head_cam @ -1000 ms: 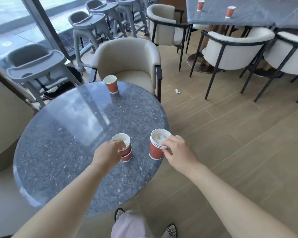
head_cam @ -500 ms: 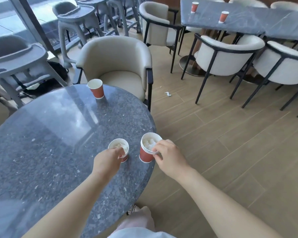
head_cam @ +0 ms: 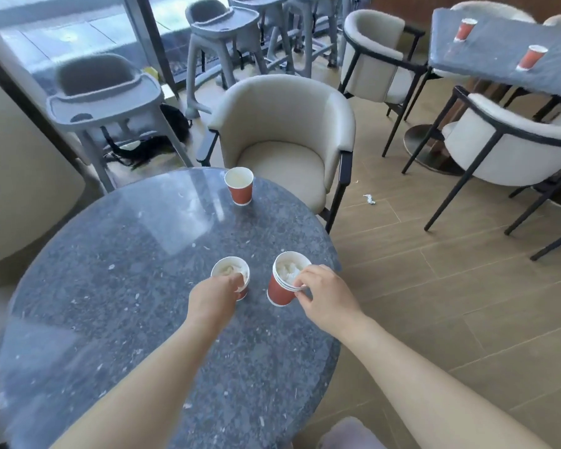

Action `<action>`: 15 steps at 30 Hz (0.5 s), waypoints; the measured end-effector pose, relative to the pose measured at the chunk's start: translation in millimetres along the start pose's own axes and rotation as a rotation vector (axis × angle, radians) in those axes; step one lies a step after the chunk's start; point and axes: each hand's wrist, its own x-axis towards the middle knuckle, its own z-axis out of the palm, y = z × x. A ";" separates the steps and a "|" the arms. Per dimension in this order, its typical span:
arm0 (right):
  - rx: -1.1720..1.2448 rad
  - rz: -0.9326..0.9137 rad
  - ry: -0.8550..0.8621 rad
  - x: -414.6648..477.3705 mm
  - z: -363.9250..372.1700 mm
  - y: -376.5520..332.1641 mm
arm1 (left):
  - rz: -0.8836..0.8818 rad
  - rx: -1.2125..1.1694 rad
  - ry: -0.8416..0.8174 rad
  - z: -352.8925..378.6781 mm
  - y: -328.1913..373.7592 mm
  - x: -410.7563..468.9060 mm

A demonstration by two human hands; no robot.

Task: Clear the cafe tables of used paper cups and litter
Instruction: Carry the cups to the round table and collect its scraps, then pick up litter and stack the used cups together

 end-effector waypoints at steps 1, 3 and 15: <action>0.002 -0.022 -0.019 9.0 2.9 -1.0 | -0.015 0.016 -0.010 -2.1 -4.1 3.0; 0.004 -0.067 -0.050 26.5 8.1 -1.5 | -0.047 0.025 -0.008 -5.1 -7.2 12.6; 0.111 -0.283 0.061 170.9 -36.0 38.0 | -0.249 -0.055 0.017 -27.8 3.8 82.4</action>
